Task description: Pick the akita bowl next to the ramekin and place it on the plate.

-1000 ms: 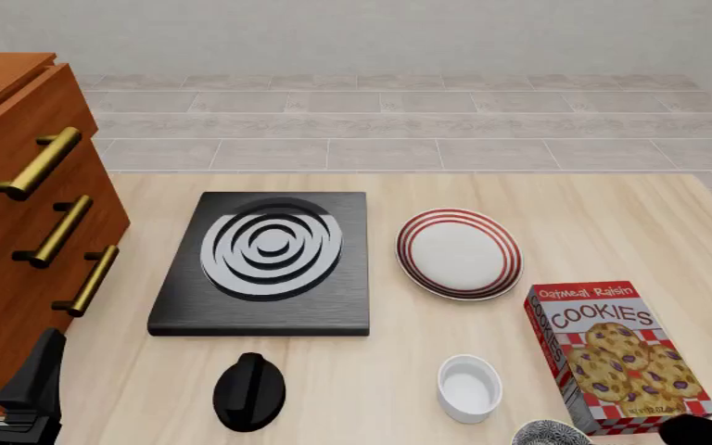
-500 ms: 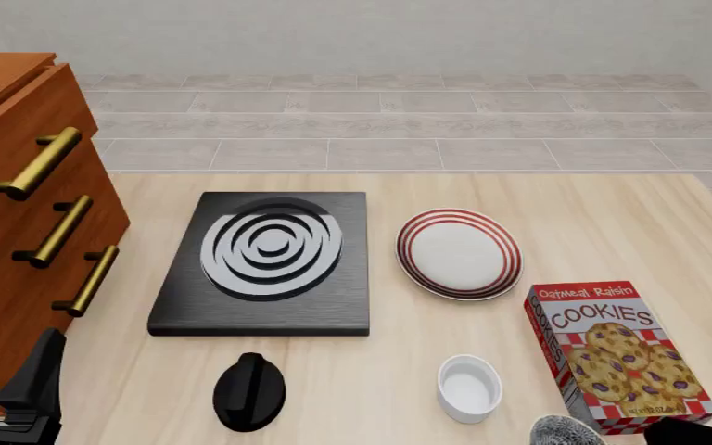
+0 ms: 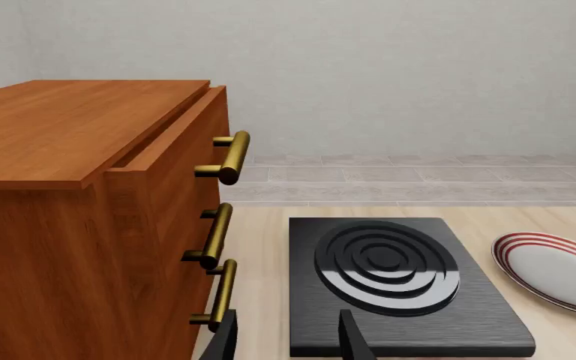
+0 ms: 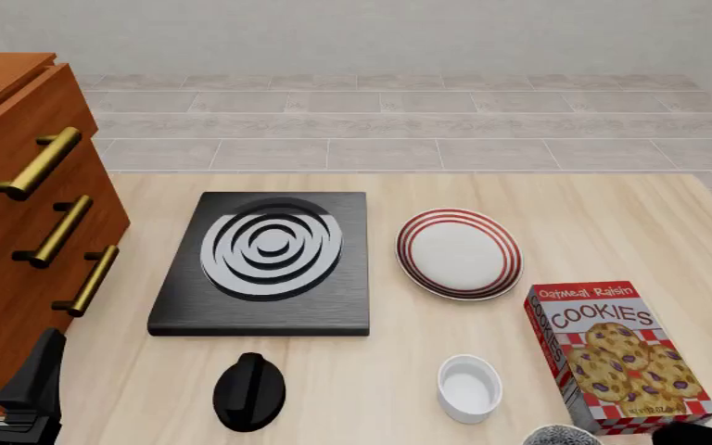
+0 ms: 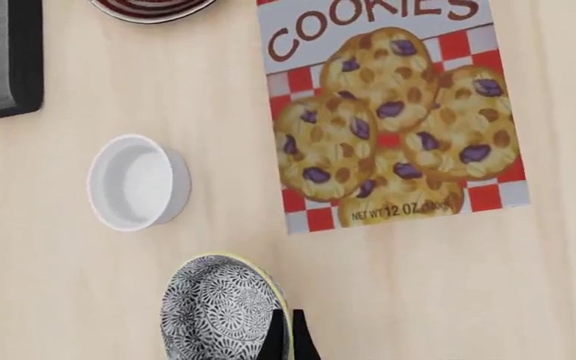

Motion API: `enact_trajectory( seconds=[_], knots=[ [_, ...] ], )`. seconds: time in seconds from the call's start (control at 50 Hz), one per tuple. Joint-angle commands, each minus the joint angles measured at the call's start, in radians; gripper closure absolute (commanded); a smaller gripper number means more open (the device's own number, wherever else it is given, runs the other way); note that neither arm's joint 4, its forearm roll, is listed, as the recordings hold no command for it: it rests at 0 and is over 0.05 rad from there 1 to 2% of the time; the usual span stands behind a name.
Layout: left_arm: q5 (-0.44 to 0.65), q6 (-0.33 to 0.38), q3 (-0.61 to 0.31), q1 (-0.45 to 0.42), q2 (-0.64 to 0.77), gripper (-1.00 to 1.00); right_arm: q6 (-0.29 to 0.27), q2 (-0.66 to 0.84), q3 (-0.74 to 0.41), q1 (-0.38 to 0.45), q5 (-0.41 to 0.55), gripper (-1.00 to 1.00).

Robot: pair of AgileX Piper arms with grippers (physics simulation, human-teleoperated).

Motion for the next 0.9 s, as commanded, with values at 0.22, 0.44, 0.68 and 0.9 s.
enact_trajectory(
  seconds=[0.22, 0.44, 0.68, 0.9],
  knots=[
    [0.000, 0.000, 0.000, 0.000, 0.000, -1.00, -0.005, -0.113, -0.124, 0.044, 0.168, 1.00],
    [0.000, 0.000, 0.000, 0.000, 0.000, -1.00, 0.005, -0.118, -0.210, 0.073, 0.210, 1.00],
    [0.000, 0.000, 0.000, 0.000, 0.000, -1.00, 0.026, -0.072, -0.255, 0.106, 0.152, 1.00],
    [0.000, 0.000, 0.000, 0.000, 0.000, -1.00, 0.046, -0.003, -0.312, 0.136, 0.107, 1.00]
  ],
)
